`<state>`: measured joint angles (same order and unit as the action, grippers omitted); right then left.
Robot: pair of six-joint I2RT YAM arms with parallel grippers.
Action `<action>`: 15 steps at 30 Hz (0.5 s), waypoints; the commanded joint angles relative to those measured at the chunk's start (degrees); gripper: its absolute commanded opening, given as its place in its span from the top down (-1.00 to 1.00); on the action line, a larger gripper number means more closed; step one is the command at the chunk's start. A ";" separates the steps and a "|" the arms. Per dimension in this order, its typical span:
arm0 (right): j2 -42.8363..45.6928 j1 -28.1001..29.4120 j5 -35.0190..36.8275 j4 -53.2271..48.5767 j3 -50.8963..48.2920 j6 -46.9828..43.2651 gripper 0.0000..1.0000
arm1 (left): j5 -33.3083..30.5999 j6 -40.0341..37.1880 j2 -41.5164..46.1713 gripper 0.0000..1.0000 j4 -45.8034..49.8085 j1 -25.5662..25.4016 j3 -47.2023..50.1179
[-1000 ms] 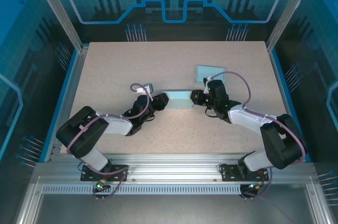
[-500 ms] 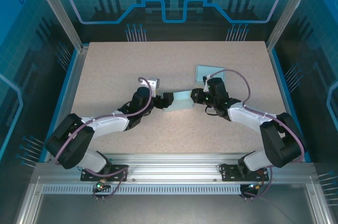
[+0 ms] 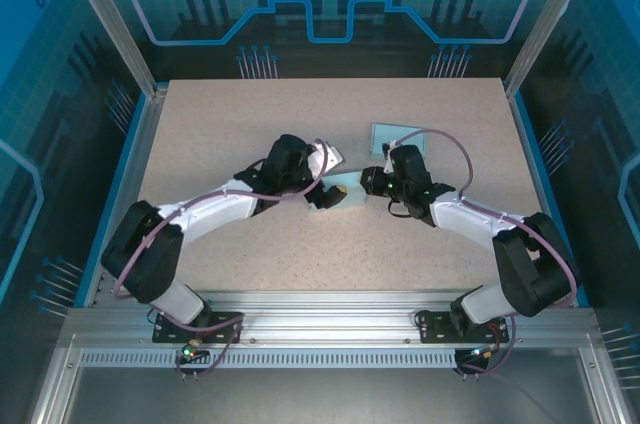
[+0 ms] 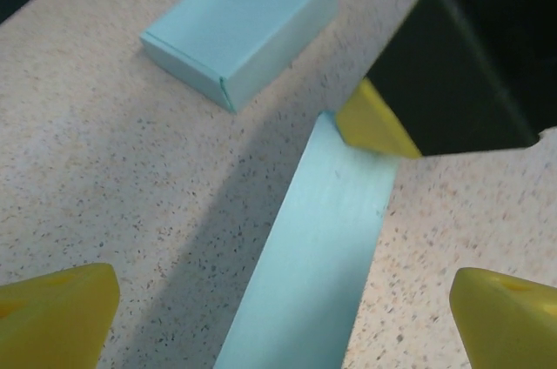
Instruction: Fold the paper box
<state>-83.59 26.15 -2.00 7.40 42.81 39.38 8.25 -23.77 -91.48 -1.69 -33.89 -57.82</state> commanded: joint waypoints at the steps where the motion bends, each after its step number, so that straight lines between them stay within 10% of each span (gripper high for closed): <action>1: -2.12 0.89 2.48 -11.26 -1.51 -1.58 0.66 | 1.41 -7.45 -3.78 -0.98 10.33 0.65 -5.13; 8: -2.18 1.14 3.04 -11.75 -1.23 -1.94 0.65 | -0.67 -8.21 -7.49 -0.87 12.40 0.60 -8.31; 15: -1.98 1.24 3.23 -12.32 -0.59 -2.20 0.65 | -4.90 -11.50 -9.97 -0.34 15.67 0.61 -10.01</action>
<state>-83.48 26.72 -0.78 5.76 43.57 38.54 6.02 -32.95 -100.42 10.76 -33.69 -66.08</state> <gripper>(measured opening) 0.174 0.689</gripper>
